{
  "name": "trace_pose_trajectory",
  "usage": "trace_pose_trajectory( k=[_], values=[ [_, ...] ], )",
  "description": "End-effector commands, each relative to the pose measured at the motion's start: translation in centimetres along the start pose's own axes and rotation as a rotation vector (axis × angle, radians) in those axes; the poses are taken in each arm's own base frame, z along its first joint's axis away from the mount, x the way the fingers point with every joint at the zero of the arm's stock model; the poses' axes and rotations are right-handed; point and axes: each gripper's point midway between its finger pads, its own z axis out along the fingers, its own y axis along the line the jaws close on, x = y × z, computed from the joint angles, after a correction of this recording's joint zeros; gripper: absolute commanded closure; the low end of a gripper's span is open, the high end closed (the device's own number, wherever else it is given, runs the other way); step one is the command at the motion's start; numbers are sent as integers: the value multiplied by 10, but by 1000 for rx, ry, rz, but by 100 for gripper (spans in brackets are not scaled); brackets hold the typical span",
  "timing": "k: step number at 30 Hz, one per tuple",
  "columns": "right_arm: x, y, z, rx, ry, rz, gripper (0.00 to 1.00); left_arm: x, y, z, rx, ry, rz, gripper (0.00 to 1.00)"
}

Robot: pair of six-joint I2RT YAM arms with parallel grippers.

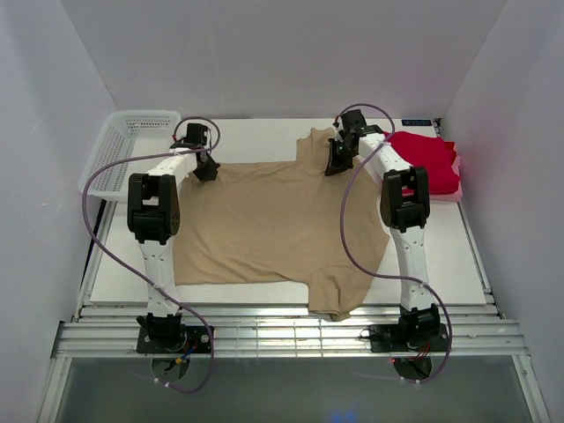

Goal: Fold and stack the t-shirts
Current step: Fold the tshirt

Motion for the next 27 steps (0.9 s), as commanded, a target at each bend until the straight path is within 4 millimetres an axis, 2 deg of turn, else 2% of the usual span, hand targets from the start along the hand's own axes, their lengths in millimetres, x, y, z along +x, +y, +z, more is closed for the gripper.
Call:
trace_pose_trajectory(
  k=[1, 2, 3, 4, 6, 7, 10, 11, 13, 14, 16, 17, 18, 19, 20, 21, 22, 23, 24, 25, 26, 27],
  values=[
    [-12, -24, 21, 46, -31, 25, 92, -10, 0, 20, -23, 12, 1, 100],
    [-18, -27, 22, 41, -51, 37, 92, -15, -7, 22, -6, 6, 2, 100],
    [-23, -28, 25, 24, -65, 43, 92, -13, -6, 34, -11, 18, 7, 100],
    [-34, -26, 25, 6, -106, 43, 91, -31, -21, 31, 23, -17, 11, 100],
    [-47, -30, 24, -37, -143, 67, 88, -39, -30, 37, 42, -23, 14, 100],
    [-58, -30, 23, -53, -182, 65, 87, -48, -38, 41, 58, -41, 18, 100],
    [-87, -31, 12, -93, -280, 39, 83, -56, -46, 47, 78, -57, 22, 100],
    [-98, -33, 5, -99, -316, 33, 81, -65, -52, 44, 98, -78, 19, 100],
    [-115, -34, -6, -117, -371, 12, 80, -69, -62, 43, 132, -88, 22, 100],
    [-134, -33, -24, -130, -441, -9, 80, -74, -67, 42, 151, -96, 20, 100],
    [-145, -30, -43, -152, -503, -37, 80, -77, -75, 36, 187, -103, 22, 100],
    [-169, -19, -81, -161, -613, -85, 79, -85, -81, 25, 208, -123, 20, 100],
    [-165, -19, -86, -149, -625, -96, 79, -87, -83, 21, 221, -130, 20, 100],
    [-170, -15, -101, -143, -663, -132, 78, -90, -87, 13, 242, -139, 20, 100],
    [-180, -1, -139, -145, -729, -164, 78, -93, -91, 5, 262, -153, 20, 100],
    [-183, 3, -154, -138, -764, -179, 78, -105, -98, -14, 295, -194, 18, 100],
    [-175, 4, -158, -135, -757, -185, 78, -111, -102, -25, 314, -217, 17, 100],
    [-177, 16, -190, -139, -800, -205, 78, -116, -106, -36, 334, -237, 19, 100],
    [-170, 17, -195, -126, -781, -195, 77, -128, -111, -58, 360, -277, 19, 100],
    [-158, 15, -193, -119, -749, -183, 77, -128, -110, -65, 363, -281, 20, 100],
    [-153, 21, -209, -119, -751, -192, 77, -129, -111, -74, 369, -288, 22, 100],
    [-138, 19, -206, -110, -695, -171, 78, -134, -112, -92, 385, -309, 25, 100]
  ],
)
